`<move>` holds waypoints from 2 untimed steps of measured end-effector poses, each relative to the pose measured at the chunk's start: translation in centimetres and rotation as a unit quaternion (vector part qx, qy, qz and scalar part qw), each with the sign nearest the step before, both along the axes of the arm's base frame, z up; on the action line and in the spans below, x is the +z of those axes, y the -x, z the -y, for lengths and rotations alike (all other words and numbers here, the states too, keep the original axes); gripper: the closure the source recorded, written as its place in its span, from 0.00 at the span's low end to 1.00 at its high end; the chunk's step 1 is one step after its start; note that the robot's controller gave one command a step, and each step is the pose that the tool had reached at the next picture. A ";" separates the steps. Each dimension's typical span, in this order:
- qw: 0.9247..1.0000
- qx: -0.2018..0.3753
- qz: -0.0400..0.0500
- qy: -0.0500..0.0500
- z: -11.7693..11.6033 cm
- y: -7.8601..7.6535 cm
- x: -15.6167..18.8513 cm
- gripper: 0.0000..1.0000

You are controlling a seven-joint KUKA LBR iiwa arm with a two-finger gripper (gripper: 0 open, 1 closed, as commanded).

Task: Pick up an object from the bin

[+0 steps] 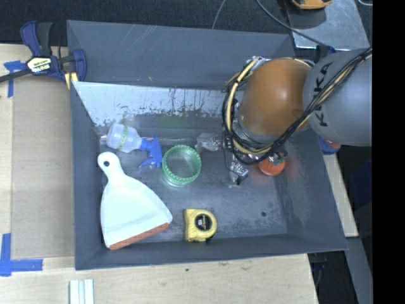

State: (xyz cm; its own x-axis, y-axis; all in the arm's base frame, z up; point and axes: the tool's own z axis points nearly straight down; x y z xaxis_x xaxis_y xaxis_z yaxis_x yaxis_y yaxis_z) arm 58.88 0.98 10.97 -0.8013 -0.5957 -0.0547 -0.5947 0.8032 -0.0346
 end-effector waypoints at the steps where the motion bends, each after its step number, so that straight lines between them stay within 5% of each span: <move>1: 1.000 0.020 0.006 0.000 -3.3 -0.6 5.1 0.00; 2: 0.983 0.184 0.010 0.011 -8.7 -1.4 -2.2 0.00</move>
Offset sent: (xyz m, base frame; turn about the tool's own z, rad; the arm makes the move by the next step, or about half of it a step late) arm 0.0031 0.0309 0.0469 -0.0363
